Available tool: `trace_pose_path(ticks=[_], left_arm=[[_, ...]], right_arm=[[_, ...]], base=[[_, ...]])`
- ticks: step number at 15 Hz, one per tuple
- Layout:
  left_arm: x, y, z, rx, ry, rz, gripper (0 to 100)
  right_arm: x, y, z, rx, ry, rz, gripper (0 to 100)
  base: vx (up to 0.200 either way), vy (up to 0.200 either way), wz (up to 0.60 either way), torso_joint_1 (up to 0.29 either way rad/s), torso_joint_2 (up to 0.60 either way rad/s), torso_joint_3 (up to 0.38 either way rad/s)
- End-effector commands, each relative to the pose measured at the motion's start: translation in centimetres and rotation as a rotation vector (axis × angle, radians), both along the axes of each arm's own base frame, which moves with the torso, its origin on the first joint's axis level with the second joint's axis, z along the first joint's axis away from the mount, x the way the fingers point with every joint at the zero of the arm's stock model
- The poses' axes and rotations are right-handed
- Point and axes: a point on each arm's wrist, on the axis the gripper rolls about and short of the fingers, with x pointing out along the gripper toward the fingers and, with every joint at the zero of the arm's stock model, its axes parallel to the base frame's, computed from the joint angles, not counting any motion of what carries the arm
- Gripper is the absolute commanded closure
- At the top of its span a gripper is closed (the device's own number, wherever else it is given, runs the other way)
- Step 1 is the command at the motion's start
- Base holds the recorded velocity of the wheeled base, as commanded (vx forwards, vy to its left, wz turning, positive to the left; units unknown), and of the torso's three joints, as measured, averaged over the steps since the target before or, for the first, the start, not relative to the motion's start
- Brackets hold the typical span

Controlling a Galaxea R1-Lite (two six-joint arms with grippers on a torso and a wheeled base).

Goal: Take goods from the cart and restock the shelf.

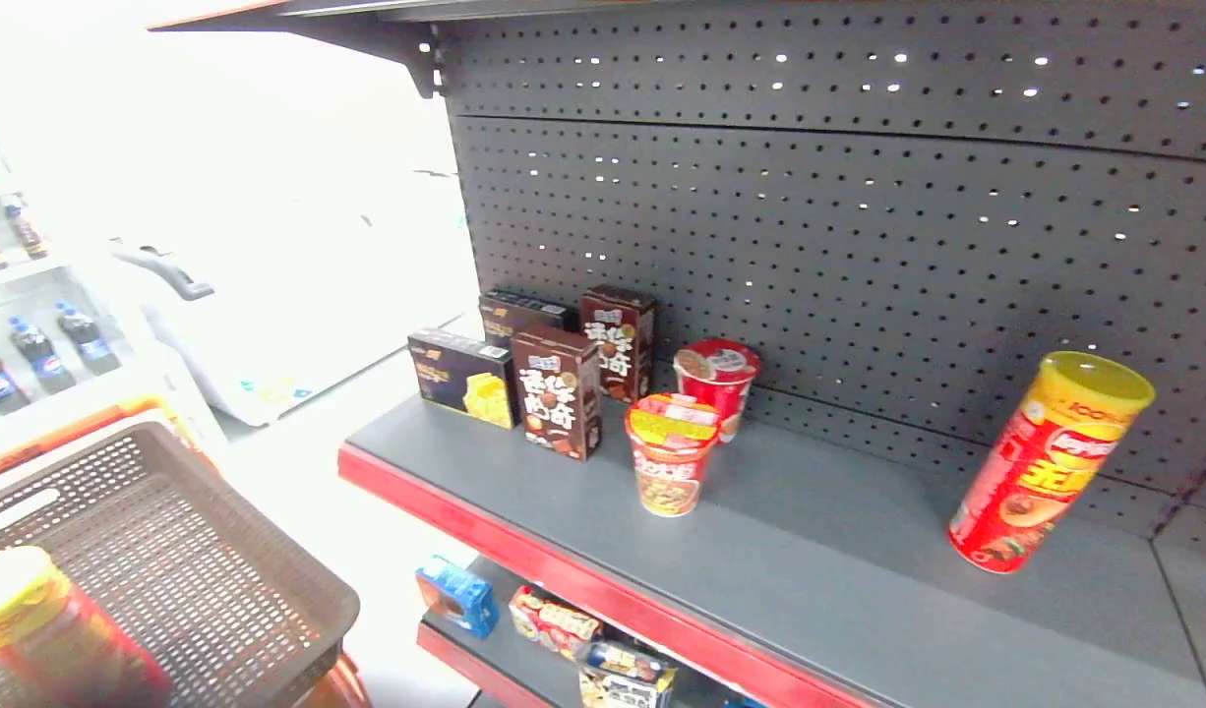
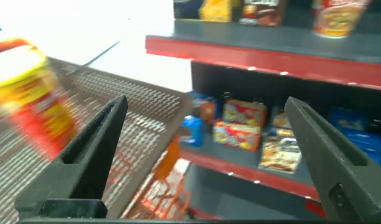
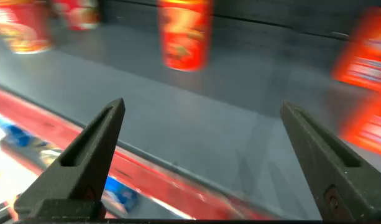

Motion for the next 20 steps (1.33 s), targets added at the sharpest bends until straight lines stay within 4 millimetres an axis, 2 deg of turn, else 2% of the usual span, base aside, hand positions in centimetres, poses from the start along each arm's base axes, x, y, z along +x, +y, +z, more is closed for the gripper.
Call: trace_pose_path(ticks=[1, 10, 12, 13, 14, 15, 16, 17, 19, 20], left_arm=[[0.0, 0.0, 0.0, 0.0, 0.002, 0.001, 0], [0.0, 0.0, 0.0, 0.0, 0.001, 0.001, 0], [0.0, 0.1, 0.1, 0.007, -0.005, 0.034, 0], [-0.3, 0.1, 1.2, 0.018, -0.045, 0.057, 0], [-1.0, 0.1, 4.1, 0.053, -0.092, 0.068, 0], [-0.8, 0.2, 5.7, 0.066, -0.055, 0.073, 0], [-0.2, 0.2, 9.9, 0.075, -0.025, 0.095, 0], [0.7, 0.2, 11.6, 0.085, -0.008, 0.094, 0], [4.2, 0.4, 15.8, 0.166, 0.062, 0.191, 0], [4.5, 0.5, 16.1, 0.172, 0.071, 0.211, 0]], right_arm=[[0.0, 0.0, 0.0, 0.0, 0.001, -0.001, 0], [0.0, 0.0, 0.0, 0.0, 0.001, -0.001, 0], [0.0, 0.0, 0.0, 0.001, 0.001, 0.001, 0], [0.0, 0.0, 0.0, 0.001, 0.001, 0.001, 0], [0.0, 0.0, 0.0, 0.001, 0.001, 0.001, 0], [0.0, 0.0, 0.0, 0.001, 0.001, 0.001, 0], [0.0, 0.0, 0.0, 0.001, 0.001, 0.001, 0], [0.0, 0.0, 0.0, 0.001, 0.001, 0.001, 0], [0.0, 0.0, 0.0, 0.001, 0.001, 0.001, 0], [0.0, 0.0, 0.0, 0.001, 0.001, 0.001, 0]], base=[[0.0, 0.0, 0.6, -0.007, 0.0, 0.002], [0.0, 0.0, 0.6, 0.003, 0.0, 0.002], [0.0, 0.0, 0.0, 0.0, 0.0, 0.0], [0.0, 0.0, 0.0, 0.0, 0.0, 0.0], [0.0, 0.0, 0.0, 0.0, 0.0, 0.0], [0.0, 0.0, 0.0, 0.0, 0.0, 0.0], [0.0, 0.0, 0.0, 0.0, 0.0, 0.0], [0.0, 0.0, 0.0, 0.0, 0.0, 0.0], [0.0, 0.0, 0.0, 0.0, 0.0, 0.0], [0.0, 0.0, 0.0, 0.0, 0.0, 0.0]])
